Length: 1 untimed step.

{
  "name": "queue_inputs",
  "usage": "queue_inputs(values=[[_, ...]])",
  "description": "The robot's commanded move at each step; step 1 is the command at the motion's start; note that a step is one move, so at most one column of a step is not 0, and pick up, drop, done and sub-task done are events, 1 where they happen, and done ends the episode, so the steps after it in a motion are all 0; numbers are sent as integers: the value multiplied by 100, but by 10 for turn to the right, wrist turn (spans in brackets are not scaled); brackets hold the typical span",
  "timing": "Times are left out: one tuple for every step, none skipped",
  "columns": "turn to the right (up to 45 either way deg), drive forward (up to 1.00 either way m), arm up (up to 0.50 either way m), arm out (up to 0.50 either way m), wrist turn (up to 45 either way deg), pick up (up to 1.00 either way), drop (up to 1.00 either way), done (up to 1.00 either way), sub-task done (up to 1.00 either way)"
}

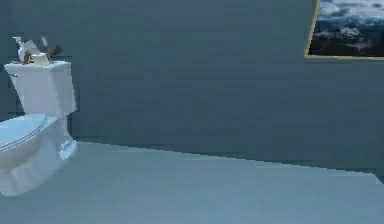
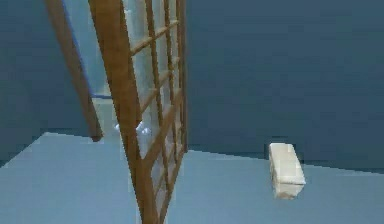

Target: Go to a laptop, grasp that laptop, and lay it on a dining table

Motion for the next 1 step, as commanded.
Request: queue_inputs(values=[[90,0,0,0,0,0,0,0,0]])
